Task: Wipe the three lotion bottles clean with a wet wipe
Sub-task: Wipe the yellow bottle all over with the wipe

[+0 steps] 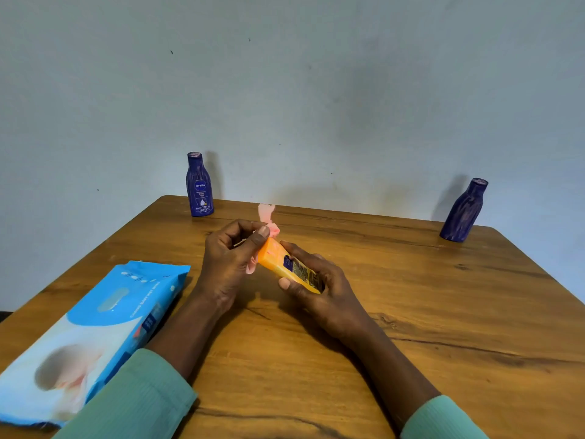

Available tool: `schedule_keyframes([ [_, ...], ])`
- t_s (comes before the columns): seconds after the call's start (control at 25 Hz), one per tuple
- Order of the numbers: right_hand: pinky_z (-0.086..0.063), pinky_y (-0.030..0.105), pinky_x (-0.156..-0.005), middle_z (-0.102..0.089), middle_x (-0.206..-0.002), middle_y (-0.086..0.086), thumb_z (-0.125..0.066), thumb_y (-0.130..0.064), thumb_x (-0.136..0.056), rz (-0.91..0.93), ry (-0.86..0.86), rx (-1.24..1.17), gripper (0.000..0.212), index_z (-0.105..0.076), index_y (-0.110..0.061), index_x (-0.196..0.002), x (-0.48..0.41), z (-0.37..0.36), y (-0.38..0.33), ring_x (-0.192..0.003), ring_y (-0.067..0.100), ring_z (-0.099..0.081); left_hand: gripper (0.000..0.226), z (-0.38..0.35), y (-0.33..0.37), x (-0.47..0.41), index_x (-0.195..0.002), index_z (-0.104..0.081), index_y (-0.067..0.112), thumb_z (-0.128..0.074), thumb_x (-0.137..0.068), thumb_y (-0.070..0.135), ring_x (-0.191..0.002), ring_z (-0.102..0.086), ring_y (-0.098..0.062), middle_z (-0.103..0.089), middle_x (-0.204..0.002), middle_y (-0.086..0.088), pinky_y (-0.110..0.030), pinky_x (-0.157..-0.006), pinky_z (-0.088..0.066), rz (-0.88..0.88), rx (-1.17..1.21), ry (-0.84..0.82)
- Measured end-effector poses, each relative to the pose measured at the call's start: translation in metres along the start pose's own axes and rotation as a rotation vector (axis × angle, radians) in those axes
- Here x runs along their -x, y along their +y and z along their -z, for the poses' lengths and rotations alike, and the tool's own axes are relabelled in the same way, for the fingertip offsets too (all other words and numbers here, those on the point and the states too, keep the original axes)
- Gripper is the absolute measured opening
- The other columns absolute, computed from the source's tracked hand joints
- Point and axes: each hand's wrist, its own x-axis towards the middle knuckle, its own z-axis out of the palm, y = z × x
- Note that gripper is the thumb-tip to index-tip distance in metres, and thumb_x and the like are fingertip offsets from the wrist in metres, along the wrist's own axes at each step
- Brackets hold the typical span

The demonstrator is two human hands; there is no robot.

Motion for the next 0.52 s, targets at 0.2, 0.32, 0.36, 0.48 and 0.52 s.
schedule_keyframes([
  [0.2, -0.046, 0.022, -0.087, -0.056, -0.124, -0.014, -0.081, -0.042, -0.088, 0.024, 0.266, 0.391, 0.068, -0.049, -0.050, -0.148, 0.001, -0.003, -0.002, -0.114, 0.007, -0.050, 0.023, -0.004, -0.007, 0.006, -0.107, -0.076, 0.020, -0.075, -0.090, 0.035, -0.096, -0.072, -0.008, -0.076, -0.099, 0.009, -0.022, -0.069, -0.061, -0.323, -0.418, 0.058],
  [0.32, -0.043, 0.027, -0.083, -0.059, -0.130, -0.014, -0.080, -0.048, -0.086, 0.045, 0.366, 0.726, 0.069, -0.052, -0.041, -0.148, 0.001, -0.001, -0.004, -0.115, 0.011, -0.048, 0.013, -0.006, -0.013, 0.008, -0.103, -0.075, 0.020, -0.077, -0.092, 0.027, -0.092, -0.068, -0.005, -0.072, -0.098, 0.009, -0.024, -0.070, -0.059, -0.547, -0.738, -0.114],
  [0.36, -0.042, 0.027, -0.082, -0.060, -0.133, -0.012, -0.080, -0.050, -0.085, 0.058, 0.371, 0.796, 0.068, -0.053, -0.038, -0.147, 0.001, -0.001, -0.005, -0.116, 0.013, -0.049, 0.012, -0.008, -0.016, 0.008, -0.102, -0.075, 0.021, -0.076, -0.092, 0.026, -0.090, -0.066, -0.005, -0.071, -0.098, 0.008, -0.027, -0.071, -0.059, -0.579, -0.826, -0.149],
  [0.48, -0.041, 0.027, -0.083, -0.060, -0.139, -0.009, -0.076, -0.054, -0.087, 0.060, 0.357, 0.906, 0.068, -0.052, -0.034, -0.148, 0.003, -0.001, -0.009, -0.123, 0.013, -0.050, 0.014, -0.016, -0.018, 0.006, -0.107, -0.074, 0.023, -0.074, -0.094, 0.026, -0.092, -0.067, -0.004, -0.072, -0.104, 0.008, -0.026, -0.072, -0.059, -0.441, -0.791, -0.036],
  [0.52, -0.043, 0.029, -0.084, -0.060, -0.141, -0.009, -0.074, -0.056, -0.088, 0.053, 0.348, 0.936, 0.069, -0.050, -0.034, -0.149, 0.004, 0.000, -0.010, -0.124, 0.013, -0.050, 0.015, -0.017, -0.019, 0.005, -0.109, -0.074, 0.024, -0.074, -0.094, 0.026, -0.093, -0.066, -0.002, -0.072, -0.106, 0.008, -0.023, -0.073, -0.058, -0.385, -0.751, -0.018],
])
